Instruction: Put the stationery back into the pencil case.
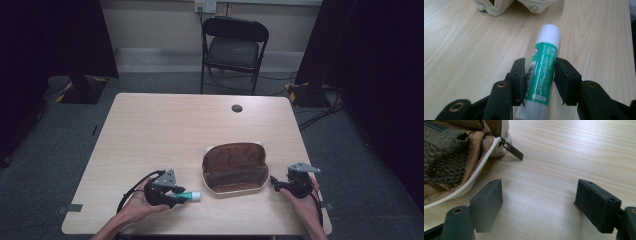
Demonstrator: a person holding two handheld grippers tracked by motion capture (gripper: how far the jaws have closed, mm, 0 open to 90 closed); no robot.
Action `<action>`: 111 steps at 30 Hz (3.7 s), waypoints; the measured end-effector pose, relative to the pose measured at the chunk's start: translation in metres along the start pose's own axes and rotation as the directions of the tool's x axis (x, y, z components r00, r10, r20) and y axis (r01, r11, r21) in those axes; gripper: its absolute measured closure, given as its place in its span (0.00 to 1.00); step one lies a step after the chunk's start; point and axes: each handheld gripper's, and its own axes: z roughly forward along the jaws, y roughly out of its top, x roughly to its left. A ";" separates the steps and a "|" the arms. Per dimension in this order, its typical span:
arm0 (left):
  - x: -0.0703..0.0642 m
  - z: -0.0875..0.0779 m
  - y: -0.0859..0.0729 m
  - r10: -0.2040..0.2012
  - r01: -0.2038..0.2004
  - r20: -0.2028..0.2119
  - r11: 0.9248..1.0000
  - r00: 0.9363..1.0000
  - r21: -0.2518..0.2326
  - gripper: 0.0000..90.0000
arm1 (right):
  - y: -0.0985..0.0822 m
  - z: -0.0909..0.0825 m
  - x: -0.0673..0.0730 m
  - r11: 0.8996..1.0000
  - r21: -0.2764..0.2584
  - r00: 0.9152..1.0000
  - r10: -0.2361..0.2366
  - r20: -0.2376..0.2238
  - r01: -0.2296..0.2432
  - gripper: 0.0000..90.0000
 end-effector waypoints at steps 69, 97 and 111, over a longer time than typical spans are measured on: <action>-0.007 -0.042 0.056 -0.059 0.048 -0.033 0.961 0.998 -0.271 0.73 | 0.004 0.004 0.005 1.000 0.001 1.000 -0.019 -0.019 0.019 0.23; 0.016 0.005 0.122 -0.044 0.033 -0.033 0.963 0.998 -0.269 0.73 | 0.004 0.004 0.005 1.000 0.001 0.999 -0.026 -0.024 0.026 0.23; 0.025 0.033 0.136 -0.028 0.015 -0.062 0.978 0.998 -0.207 0.73 | 0.004 0.004 0.005 1.000 -0.001 0.999 -0.028 -0.028 0.028 0.23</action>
